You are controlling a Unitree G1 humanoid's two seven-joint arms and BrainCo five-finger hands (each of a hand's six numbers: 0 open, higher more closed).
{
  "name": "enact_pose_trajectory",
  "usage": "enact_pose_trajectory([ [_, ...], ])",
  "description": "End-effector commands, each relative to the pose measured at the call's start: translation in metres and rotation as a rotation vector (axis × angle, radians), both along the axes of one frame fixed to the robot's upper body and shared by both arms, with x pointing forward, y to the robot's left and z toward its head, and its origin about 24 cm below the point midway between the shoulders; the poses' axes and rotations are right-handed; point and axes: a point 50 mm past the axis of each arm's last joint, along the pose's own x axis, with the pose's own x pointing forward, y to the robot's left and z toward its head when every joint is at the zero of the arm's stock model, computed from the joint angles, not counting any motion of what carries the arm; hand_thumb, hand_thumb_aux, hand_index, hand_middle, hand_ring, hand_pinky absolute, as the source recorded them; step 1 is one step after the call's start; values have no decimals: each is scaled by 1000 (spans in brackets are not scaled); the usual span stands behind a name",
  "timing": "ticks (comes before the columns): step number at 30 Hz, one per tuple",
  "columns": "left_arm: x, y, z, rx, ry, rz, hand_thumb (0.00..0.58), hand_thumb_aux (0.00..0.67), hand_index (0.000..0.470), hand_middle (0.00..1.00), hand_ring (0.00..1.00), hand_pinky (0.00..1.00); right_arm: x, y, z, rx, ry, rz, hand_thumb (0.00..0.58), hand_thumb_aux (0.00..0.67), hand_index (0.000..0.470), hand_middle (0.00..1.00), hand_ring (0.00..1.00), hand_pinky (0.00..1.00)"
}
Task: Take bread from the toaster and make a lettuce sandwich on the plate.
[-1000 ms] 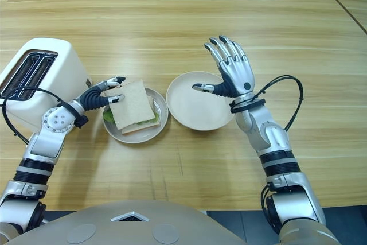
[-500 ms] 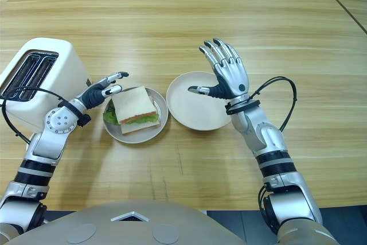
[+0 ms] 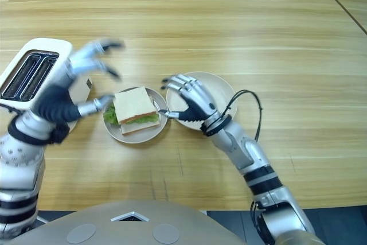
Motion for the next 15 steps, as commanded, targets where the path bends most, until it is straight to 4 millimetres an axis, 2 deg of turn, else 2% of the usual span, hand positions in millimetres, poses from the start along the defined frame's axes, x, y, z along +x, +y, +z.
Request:
enact_pose_trajectory([
  [1, -28, 18, -44, 117, 379, -85, 580, 670, 470, 1000, 1000, 1000, -38, 12, -6, -13, 302, 221, 580, 670, 470, 1000, 1000, 1000],
  [5, -48, 32, -81, 240, 648, -147, 580, 670, 470, 1000, 1000, 1000, -62, 8, -23, -137, 570, 367, 580, 670, 470, 1000, 1000, 1000],
  [9, -57, 44, -98, 344, 759, -181, 580, 670, 470, 1000, 1000, 1000, -67, -3, -34, -211, 728, 410, 580, 670, 470, 1000, 1000, 1000],
  [11, -54, 48, -109, 387, 787, -168, 580, 670, 470, 1000, 1000, 1000, -68, -6, -41, -267, 761, 423, 580, 670, 470, 1000, 1000, 1000],
  [15, -38, 42, -140, 397, 815, -96, 580, 670, 470, 1000, 1000, 1000, -55, -1, -61, -369, 707, 414, 580, 670, 470, 1000, 1000, 1000],
])
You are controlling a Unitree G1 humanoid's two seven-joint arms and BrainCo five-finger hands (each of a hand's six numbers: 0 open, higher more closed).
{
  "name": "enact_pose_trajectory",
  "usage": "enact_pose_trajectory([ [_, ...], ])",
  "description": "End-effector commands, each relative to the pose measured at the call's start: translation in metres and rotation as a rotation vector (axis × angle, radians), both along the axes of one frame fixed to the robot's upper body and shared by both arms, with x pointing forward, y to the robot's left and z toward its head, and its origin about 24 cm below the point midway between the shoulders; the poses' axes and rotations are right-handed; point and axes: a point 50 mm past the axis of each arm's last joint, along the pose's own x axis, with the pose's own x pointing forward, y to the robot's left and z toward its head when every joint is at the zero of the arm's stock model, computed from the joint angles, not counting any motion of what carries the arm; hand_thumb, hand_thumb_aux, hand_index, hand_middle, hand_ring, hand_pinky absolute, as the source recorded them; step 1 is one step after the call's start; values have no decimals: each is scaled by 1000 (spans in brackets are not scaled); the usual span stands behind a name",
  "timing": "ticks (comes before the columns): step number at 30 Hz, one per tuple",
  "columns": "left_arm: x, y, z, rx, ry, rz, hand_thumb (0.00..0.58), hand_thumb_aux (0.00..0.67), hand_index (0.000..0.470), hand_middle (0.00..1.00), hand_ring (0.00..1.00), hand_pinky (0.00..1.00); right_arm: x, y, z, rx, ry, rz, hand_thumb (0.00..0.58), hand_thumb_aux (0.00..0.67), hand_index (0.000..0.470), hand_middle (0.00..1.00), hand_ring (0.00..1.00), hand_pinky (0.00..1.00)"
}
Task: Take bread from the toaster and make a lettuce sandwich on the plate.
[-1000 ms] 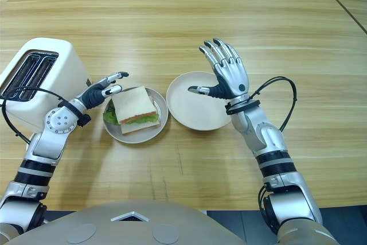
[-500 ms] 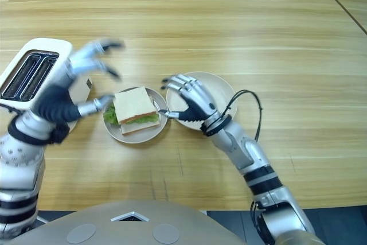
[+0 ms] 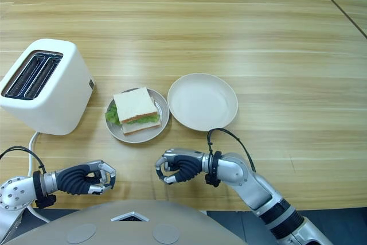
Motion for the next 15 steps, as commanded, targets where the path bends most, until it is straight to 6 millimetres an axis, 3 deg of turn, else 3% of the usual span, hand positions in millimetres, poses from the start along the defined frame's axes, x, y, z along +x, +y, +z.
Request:
enact_pose_trajectory([
  [1, 17, -9, -30, 27, 7, 66, 580, 670, 470, 1000, 1000, 1000, 13, 8, -16, -55, -67, 29, 580, 670, 470, 1000, 1000, 1000],
  [6, 36, -26, -49, 32, -27, 94, 580, 670, 470, 1000, 1000, 1000, 22, 28, -26, -49, -203, 50, 580, 670, 470, 1000, 1000, 1000],
  [15, 66, -43, -63, 125, -157, 85, 580, 670, 470, 1000, 1000, 1000, 40, 57, -39, -11, -453, -5, 580, 670, 470, 1000, 1000, 1000],
])
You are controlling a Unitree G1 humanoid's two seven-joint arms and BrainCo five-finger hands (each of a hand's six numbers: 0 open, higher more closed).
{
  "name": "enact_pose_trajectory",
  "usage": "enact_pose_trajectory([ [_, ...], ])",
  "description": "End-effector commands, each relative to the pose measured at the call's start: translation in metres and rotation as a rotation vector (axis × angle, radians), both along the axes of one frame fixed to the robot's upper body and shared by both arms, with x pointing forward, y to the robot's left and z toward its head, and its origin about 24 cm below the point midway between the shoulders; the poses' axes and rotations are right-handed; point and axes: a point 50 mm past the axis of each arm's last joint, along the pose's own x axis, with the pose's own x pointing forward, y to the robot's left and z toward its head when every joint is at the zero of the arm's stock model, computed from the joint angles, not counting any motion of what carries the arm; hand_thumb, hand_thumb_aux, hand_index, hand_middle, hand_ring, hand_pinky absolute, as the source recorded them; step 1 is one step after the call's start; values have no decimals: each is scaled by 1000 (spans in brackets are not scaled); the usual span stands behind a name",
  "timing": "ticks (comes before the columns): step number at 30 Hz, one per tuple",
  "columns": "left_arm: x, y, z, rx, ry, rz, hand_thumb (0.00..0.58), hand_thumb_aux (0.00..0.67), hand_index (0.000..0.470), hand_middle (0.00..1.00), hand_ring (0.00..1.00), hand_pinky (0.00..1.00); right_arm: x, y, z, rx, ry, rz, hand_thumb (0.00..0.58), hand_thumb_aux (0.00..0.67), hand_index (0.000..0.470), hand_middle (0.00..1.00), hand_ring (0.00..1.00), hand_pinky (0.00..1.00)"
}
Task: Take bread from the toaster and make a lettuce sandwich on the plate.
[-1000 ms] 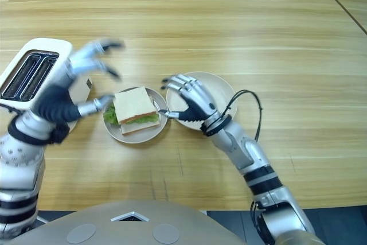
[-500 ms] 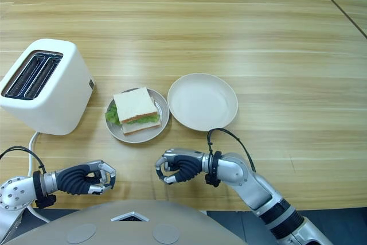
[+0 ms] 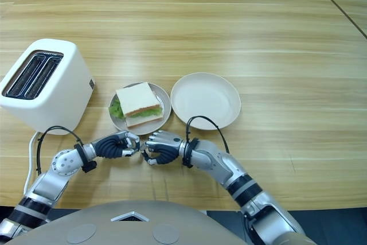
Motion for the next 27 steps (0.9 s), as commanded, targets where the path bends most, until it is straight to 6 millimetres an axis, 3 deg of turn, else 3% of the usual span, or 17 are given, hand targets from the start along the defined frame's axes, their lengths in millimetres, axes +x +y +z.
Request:
enact_pose_trajectory([
  [1, 0, 3, -34, 139, 94, 29, 580, 670, 470, 1000, 1000, 1000, 5, 10, -18, -26, -41, -44, 580, 670, 470, 1000, 1000, 1000],
  [8, 40, 3, -37, 176, -1, 92, 580, 670, 470, 1000, 1000, 1000, 36, 22, -30, -49, -154, -157, 580, 670, 470, 1000, 1000, 1000],
  [13, 68, -12, -37, 155, -40, 104, 580, 670, 470, 1000, 1000, 1000, 65, 23, -33, -77, -198, -276, 580, 670, 470, 1000, 1000, 1000],
  [19, 82, -29, -43, 123, -58, 139, 580, 670, 470, 1000, 1000, 1000, 97, 23, -28, -88, -218, -443, 580, 670, 470, 1000, 1000, 1000],
  [23, 85, -38, -42, 92, -103, 167, 580, 670, 470, 1000, 1000, 1000, 102, 24, -27, -80, -230, -465, 580, 670, 470, 1000, 1000, 1000],
  [27, 87, -43, -21, -23, -255, 233, 580, 670, 470, 1000, 1000, 1000, 99, 21, -27, -62, -244, -449, 580, 670, 470, 1000, 1000, 1000],
])
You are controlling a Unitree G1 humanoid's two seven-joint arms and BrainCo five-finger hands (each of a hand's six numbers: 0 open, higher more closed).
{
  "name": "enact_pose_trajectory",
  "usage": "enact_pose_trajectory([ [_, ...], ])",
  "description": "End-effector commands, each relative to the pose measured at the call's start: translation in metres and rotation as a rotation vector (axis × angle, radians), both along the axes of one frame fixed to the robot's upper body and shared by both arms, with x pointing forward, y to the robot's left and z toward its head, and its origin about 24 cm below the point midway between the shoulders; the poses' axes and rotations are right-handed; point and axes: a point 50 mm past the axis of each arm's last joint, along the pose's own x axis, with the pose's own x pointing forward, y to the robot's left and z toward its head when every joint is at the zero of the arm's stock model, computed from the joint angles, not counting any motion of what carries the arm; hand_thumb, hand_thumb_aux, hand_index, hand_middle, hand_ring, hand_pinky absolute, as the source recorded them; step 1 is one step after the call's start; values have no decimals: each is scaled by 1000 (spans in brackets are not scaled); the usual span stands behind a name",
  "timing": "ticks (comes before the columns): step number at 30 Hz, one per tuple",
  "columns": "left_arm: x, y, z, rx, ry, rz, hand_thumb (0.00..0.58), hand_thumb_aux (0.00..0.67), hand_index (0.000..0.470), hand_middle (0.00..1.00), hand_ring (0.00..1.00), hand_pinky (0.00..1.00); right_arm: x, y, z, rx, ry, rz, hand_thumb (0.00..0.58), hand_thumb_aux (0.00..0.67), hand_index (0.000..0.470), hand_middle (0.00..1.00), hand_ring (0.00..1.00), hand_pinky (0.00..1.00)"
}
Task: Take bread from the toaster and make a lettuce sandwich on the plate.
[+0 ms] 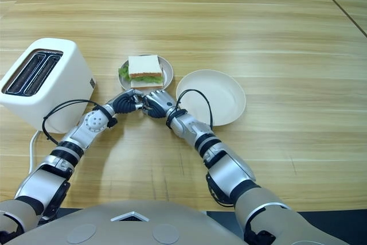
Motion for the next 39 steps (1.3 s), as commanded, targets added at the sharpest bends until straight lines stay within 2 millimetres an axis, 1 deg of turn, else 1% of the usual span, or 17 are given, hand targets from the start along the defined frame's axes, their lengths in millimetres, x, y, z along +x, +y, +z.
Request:
enact_pose_trajectory([
  [1, -23, -19, -5, -83, -51, -20, 580, 670, 470, 1000, 1000, 1000, -7, -6, -10, -34, 33, 11, 580, 670, 470, 1000, 1000, 1000],
  [2, -25, -20, 1, -119, -91, -8, 482, 394, 276, 1000, 1000, 1000, -9, -7, -11, -35, 34, 16, 580, 670, 470, 1000, 1000, 1000],
  [3, -28, -20, 8, -160, -130, 10, 248, 163, 114, 1000, 1000, 1000, -11, -10, -12, -38, 35, 19, 580, 670, 470, 1000, 1000, 1000],
  [4, -32, -22, 13, -200, -162, 16, 0, 0, 0, 953, 953, 953, -14, -13, -14, -44, 38, 22, 580, 670, 470, 1000, 1000, 1000],
  [5, -39, -23, 18, -237, -184, 14, 0, 0, 0, 475, 475, 475, -17, -16, -16, -49, 46, 25, 578, 633, 444, 1000, 1000, 1000],
  [6, -45, -25, 21, -271, -196, 9, 0, 0, 0, 0, 0, 0, -21, -20, -18, -51, 54, 25, 71, 42, 29, 706, 706, 706],
  [7, -52, -27, 24, -297, -201, -1, 0, 0, 0, 0, 0, 0, -24, -23, -20, -51, 59, 25, 0, 0, 0, 55, 55, 55],
  [8, -59, -28, 27, -328, -214, -5, 0, 0, 0, 0, 0, 0, -29, -27, -20, -44, 69, 24, 0, 0, 0, 0, 0, 0],
  [12, -80, -23, 43, -488, -280, 28, 0, 0, 0, 0, 0, 0, -47, -42, -16, -10, 59, 26, 0, 0, 0, 0, 0, 0],
  [17, -92, -7, 56, -655, -344, 112, 0, 0, 0, 0, 0, 0, -69, -58, -7, 47, 18, -17, 0, 0, 0, 0, 0, 0],
  [23, -100, 8, 70, -718, -425, 154, 0, 0, 0, 0, 0, 0, -71, -86, 6, 17, -64, -132, 0, 0, 0, 0, 0, 0],
  [26, -104, 21, 84, -746, -508, 189, 0, 0, 0, 0, 0, 0, -71, -95, 21, 44, -131, -175, 0, 0, 0, 0, 0, 0],
  [28, -108, 29, 92, -760, -561, 203, 0, 0, 0, 0, 0, 0, -74, -93, 41, 161, -200, -180, 0, 0, 0, 0, 0, 0],
  [30, -113, 35, 99, -766, -602, 219, 0, 0, 0, 0, 0, 0, -83, -86, 66, 341, -272, -142, 0, 0, 0, 0, 0, 0],
  [32, -116, 39, 101, -760, -620, 237, 0, 0, 0, 0, 0, 0, -94, -80, 83, 491, -320, -97, 0, 0, 0, 0, 0, 0],
  [35, -119, 43, 103, -751, -645, 259, 0, 0, 0, 0, 0, 0, -102, -79, 94, 633, -361, -105, 0, 0, 0, 0, 0, 0],
  [39, -118, 43, 110, -765, -685, 260, 0, 0, 0, 0, 0, 0, -100, -85, 103, 748, -392, -160, 0, 0, 0, 0, 0, 0],
])
